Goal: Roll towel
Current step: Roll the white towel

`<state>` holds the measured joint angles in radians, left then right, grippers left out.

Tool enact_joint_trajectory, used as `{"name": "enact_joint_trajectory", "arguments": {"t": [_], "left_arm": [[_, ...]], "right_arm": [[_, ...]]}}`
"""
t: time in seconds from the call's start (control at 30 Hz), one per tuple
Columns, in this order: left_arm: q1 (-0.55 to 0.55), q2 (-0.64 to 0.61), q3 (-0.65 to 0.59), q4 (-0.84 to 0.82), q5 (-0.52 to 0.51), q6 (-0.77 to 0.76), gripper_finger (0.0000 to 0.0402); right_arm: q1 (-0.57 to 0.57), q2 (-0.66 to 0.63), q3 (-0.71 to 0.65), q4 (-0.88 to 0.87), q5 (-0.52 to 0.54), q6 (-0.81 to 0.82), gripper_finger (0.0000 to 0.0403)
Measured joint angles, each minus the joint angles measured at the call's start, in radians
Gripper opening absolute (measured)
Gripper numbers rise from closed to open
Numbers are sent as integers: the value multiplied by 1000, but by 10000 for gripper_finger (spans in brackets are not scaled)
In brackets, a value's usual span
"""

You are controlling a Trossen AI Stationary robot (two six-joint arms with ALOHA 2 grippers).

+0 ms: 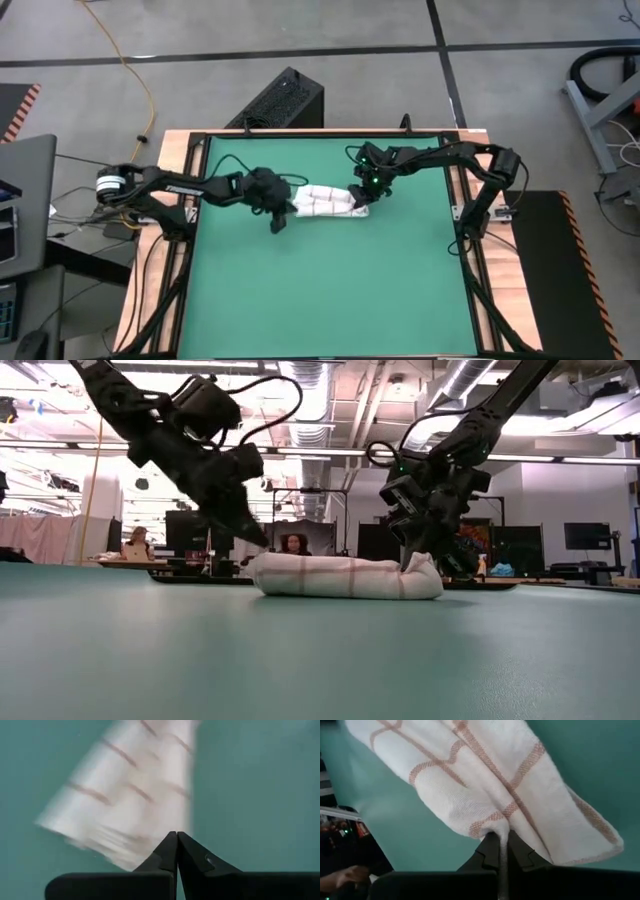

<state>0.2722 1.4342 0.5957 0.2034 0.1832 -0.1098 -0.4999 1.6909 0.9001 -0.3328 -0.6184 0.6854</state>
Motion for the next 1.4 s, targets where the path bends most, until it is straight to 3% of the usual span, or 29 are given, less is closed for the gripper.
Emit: {"name": "enact_joint_trajectory", "arguments": {"t": [0.1, 0.23, 0.4, 0.63, 0.9, 1.17, 1.4], "left_arm": [[21, 21, 1, 76, -87, 50, 0], [61, 56, 1, 187, -90, 119, 0], [112, 147, 38, 189, 28, 174, 0], [113, 269, 94, 194, 75, 197, 0], [123, 342, 110, 66, 185, 157, 0], [116, 347, 113, -50, 338, 120, 0], [111, 348, 113, -83, 372, 98, 0]], "right_arm": [[0, 0, 0, -1, 0, -19, 17], [1, 0, 1, -6, -1, -47, 17], [-1, 0, 1, -7, -1, -56, 17], [-1, 0, 2, -9, -7, -66, 17], [-46, -17, 2, -27, -82, -45, 17], [-81, -17, 2, -20, -69, 130, 17], [-124, 37, 4, 8, -97, 280, 17]]}}
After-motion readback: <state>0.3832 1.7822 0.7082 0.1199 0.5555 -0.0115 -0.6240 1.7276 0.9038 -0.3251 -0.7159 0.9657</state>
